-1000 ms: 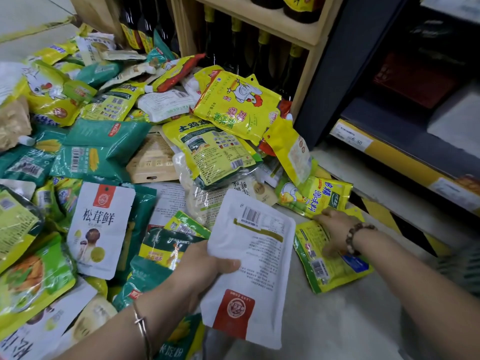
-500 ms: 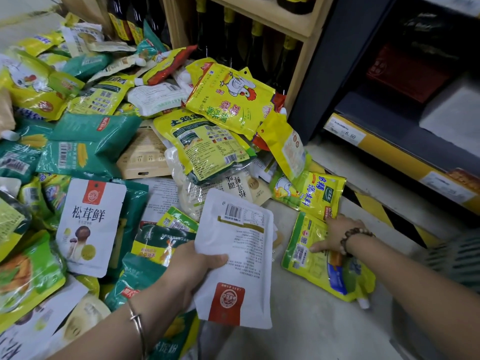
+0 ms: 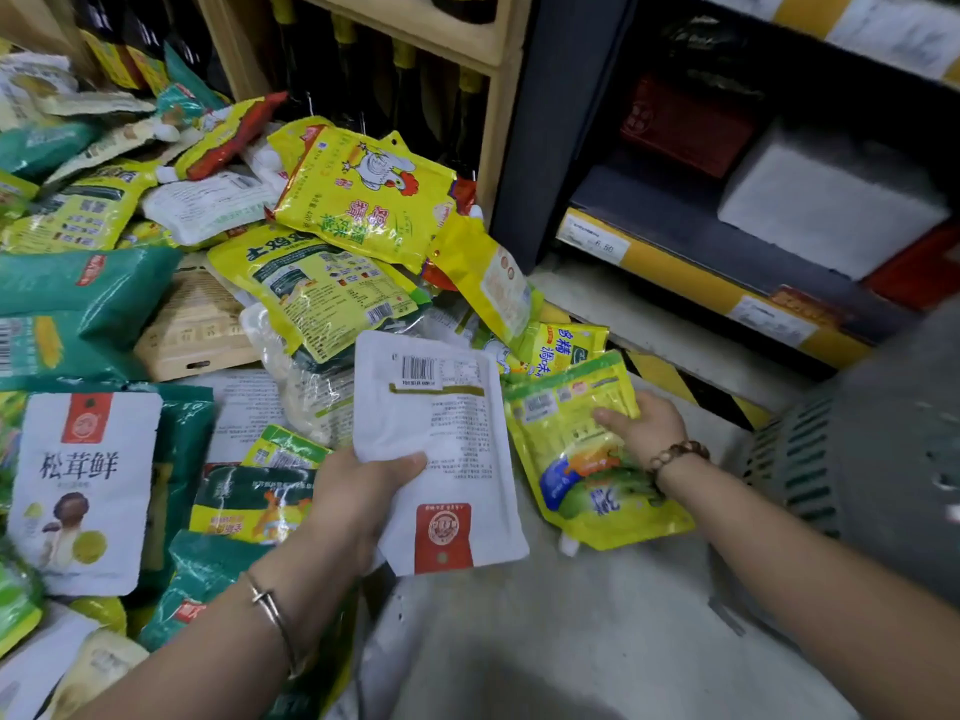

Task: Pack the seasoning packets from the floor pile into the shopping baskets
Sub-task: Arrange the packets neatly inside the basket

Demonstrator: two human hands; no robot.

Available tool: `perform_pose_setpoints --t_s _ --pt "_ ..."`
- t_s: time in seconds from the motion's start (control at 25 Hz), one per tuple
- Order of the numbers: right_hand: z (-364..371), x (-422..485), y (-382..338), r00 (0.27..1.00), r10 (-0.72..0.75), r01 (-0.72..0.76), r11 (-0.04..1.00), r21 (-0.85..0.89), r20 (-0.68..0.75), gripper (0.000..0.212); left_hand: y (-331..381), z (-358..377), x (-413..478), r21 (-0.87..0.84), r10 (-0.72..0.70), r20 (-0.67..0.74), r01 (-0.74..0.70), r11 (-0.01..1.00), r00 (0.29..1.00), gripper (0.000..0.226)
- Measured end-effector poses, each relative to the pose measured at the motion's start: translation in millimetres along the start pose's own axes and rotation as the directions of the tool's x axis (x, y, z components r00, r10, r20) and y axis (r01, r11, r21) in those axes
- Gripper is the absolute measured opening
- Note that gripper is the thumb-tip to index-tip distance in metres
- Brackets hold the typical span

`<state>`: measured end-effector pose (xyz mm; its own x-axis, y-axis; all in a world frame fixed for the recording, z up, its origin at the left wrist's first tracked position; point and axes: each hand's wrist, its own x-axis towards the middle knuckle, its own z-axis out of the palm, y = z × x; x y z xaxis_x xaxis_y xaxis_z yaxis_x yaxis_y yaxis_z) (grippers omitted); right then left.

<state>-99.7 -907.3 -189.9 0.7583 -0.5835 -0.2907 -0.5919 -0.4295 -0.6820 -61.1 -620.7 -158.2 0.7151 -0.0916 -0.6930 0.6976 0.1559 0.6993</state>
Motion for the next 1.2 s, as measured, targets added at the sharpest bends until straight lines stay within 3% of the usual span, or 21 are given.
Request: perform_pose_setpoints --t_s 0.24,0.52,0.68,0.76,1.08,1.2 --pt "-10 -18 -69 0.977 -0.099 0.152 0.945 0.291 -0.189 0.006 40 -5 -6 -0.040 0.213 0.004 -0.213 0.976 0.977 0.025" --pt "-33 -9 -147 0.935 -0.217 0.289 0.925 0.248 -0.280 0.008 74 1 -17 -0.176 0.387 -0.073 -0.393 0.902 0.919 0.019" --pt "-52 -4 -190 0.905 -0.290 0.345 0.928 0.138 -0.310 0.028 88 15 -29 -0.241 0.476 -0.148 -0.498 0.833 0.867 0.029" --pt "-68 -9 -212 0.898 -0.322 0.373 0.919 0.131 -0.299 0.029 98 21 -39 -0.270 0.495 -0.167 -0.522 0.809 0.853 0.026" --pt "-157 -62 -241 0.868 -0.412 0.483 0.833 0.272 -0.278 0.010 126 37 -100 -0.326 0.598 -0.125 -0.602 0.729 0.792 0.005" --pt "-195 -72 -233 0.854 -0.402 0.508 0.781 0.365 -0.329 0.009 135 60 -124 -0.374 0.615 -0.048 -0.585 0.720 0.787 0.010"
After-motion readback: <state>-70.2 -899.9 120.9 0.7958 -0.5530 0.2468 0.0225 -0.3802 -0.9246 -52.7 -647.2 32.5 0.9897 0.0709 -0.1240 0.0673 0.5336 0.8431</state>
